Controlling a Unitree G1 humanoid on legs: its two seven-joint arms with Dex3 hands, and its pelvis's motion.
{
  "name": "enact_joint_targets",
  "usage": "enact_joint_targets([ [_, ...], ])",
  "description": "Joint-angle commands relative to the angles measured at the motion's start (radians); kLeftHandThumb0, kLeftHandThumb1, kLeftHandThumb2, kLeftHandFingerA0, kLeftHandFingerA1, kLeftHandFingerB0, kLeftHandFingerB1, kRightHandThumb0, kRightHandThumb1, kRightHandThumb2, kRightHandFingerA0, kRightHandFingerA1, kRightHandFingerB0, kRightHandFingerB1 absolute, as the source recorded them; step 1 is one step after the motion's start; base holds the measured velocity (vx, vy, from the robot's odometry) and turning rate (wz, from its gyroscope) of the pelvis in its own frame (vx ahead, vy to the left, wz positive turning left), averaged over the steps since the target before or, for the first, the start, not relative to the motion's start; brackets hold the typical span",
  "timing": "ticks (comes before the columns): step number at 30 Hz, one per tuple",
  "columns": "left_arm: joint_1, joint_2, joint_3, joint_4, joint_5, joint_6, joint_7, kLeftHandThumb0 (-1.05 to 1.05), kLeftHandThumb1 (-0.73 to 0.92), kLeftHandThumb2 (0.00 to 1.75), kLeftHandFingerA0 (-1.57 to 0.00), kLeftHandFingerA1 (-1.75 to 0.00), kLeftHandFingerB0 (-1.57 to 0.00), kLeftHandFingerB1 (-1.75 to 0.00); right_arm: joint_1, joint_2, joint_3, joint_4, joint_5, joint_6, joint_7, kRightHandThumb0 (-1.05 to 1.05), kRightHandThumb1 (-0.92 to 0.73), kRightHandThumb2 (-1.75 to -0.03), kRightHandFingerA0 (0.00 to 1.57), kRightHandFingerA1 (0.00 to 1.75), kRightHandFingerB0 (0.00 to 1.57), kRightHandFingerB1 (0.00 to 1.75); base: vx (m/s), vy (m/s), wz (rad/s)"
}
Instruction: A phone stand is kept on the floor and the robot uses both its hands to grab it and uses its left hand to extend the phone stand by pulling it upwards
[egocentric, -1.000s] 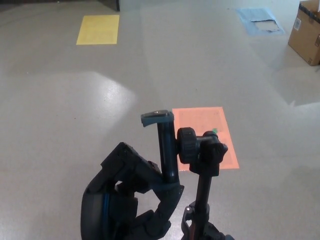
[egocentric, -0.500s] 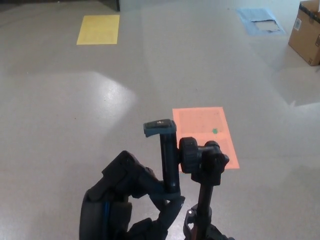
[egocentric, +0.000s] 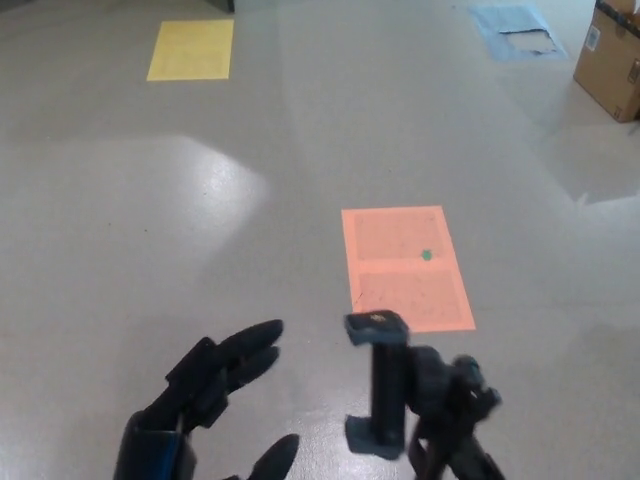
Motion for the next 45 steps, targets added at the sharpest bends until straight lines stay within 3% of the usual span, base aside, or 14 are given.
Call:
enact_joint_targets([
  [1, 0.024, 0.049, 0.049, -0.007, 0.016, 0.153, -0.029, -0.81, 0.69, 0.61, -0.3, -0.36, -0.29, -0.31, 0.032, -0.056, -0.031, -0.061, 0.032, -0.037, 0.028, -0.9, -0.87, -1.18, 0.0, 0.13, 0.0, 0.08, 0.0, 0.0, 0.0],
  [10, 0.062, 0.071, 0.135, -0.008, 0.008, 0.1, -0.026, -0.37, 0.44, 1.06, -0.01, -0.49, 0.0, -0.47, 0.079, -0.114, -0.074, -0.074, 0.105, -0.137, 0.056, -0.88, -0.8, -1.07, 0.0, 0.05, 0.0, 0.0, 0.0, 0.0, 0.0],
  [11, 0.064, 0.082, 0.157, 0.005, 0.009, 0.082, -0.027, -0.83, 0.89, 0.68, -0.14, -0.28, -0.16, -0.26, 0.088, -0.13, -0.088, -0.067, 0.102, -0.162, 0.045, -0.94, -0.89, -1.21, 0.0, 0.08, 0.0, 0.07, 0.0, 0.0, 0.0],
  [14, 0.077, 0.109, 0.217, -0.002, -0.037, 0.101, -0.051, -0.91, 0.75, 1.14, -0.01, -0.35, -0.08, -0.41, 0.12, -0.167, -0.136, -0.056, 0.17, -0.207, 0.084, -0.91, -0.82, -1.1, 0.0, 0.01, 0.0, 0.0, 0.0, 0.0, 0.0],
  [15, 0.082, 0.118, 0.234, 0.01, -0.037, 0.082, -0.052, -0.88, 0.92, 0.7, -0.13, -0.28, -0.17, -0.28, 0.135, -0.174, -0.147, -0.062, 0.198, -0.209, 0.105, -1.03, -0.92, -1.22, 0.0, 0.01, 0.0, 0.02, 0.0, 0.0, 0.0],
  [16, 0.088, 0.124, 0.253, 0.013, -0.037, 0.075, -0.052, -0.37, 0.45, 1.07, 0.0, -0.5, 0.0, -0.47, 0.148, -0.179, -0.157, -0.064, 0.208, -0.218, 0.108, -1.02, -0.92, -1.22, 0.0, 0.02, 0.0, 0.03, 0.0, 0.0, 0.0],
  [20, 0.098, 0.133, 0.297, 0.043, -0.066, 0.053, -0.072, -0.85, 0.9, 0.7, -0.13, -0.27, -0.17, -0.28, 0.168, -0.178, -0.181, -0.068, 0.241, -0.229, 0.132, -1.04, -0.9, -1.21, 0.0, 0.0, 0.0, 0.01, 0.0, 0.0, 0.0],
  [21, 0.1, 0.139, 0.309, 0.054, -0.063, 0.046, -0.074, -0.38, 0.44, 1.07, 0.0, -0.5, 0.0, -0.47, 0.165, -0.176, -0.186, -0.066, 0.225, -0.229, 0.123, -1.03, -0.91, -1.22, 0.0, 0.0, 0.0, 0.01, 0.0, 0.0, 0.0],
  [36, 0.125, 0.122, 0.336, 0.125, -0.071, -0.001, -0.111, -0.38, 0.43, 1.06, 0.0, -0.49, 0.0, -0.47, 0.169, -0.231, -0.153, -0.127, 0.133, -0.177, 0.211, -1.02, -0.81, -0.65, 0.0, 0.0, 0.0, 0.0, 0.0, 0.0, 0.0],
  [37, 0.126, 0.122, 0.336, 0.12, -0.077, 0.0, -0.118, -0.86, 0.89, 0.69, -0.14, -0.26, -0.16, -0.29, 0.168, -0.233, -0.154, -0.12, 0.121, -0.187, 0.201, -1.03, -0.81, -0.64, 0.0, 0.0, 0.0, 0.0, 0.0, 0.0, 0.0],
  [38, 0.129, 0.122, 0.337, 0.117, -0.078, 0.001, -0.119, -0.38, 0.42, 1.06, 0.0, -0.49, 0.0, -0.47, 0.169, -0.234, -0.155, -0.114, 0.12, -0.195, 0.197, -1.05, -0.82, -0.64, 0.0, 0.0, 0.0, 0.0, 0.0, 0.0, 0.0],
  [43, 0.135, 0.127, 0.351, 0.121, -0.072, -0.004, -0.119, -0.38, 0.43, 1.06, 0.0, -0.5, 0.0, -0.48, 0.216, -0.248, -0.184, -0.139, 0.088, -0.18, 0.173, -1.05, -0.83, -0.66, 0.0, 0.0, 0.0, 0.0, 0.0, 0.0, 0.0],
  [44, 0.138, 0.128, 0.354, 0.122, -0.073, -0.007, -0.121, -0.87, 0.91, 0.69, -0.14, -0.27, -0.17, -0.29, 0.238, -0.244, -0.192, -0.173, 0.07, -0.122, 0.177, -1.05, -0.79, -0.65, 0.0, 0.0, 0.0, 0.0, 0.0, 0.0, 0.0],
  [45, 0.144, 0.126, 0.358, 0.12, -0.08, -0.01, -0.123, -0.38, 0.41, 1.05, 0.0, -0.5, 0.0, -0.47, 0.257, -0.245, -0.202, -0.182, 0.072, -0.111, 0.18, -0.98, -0.68, -0.63, 0.0, 0.0, 0.0, 0.0, 0.0, 0.0, 0.0],
])
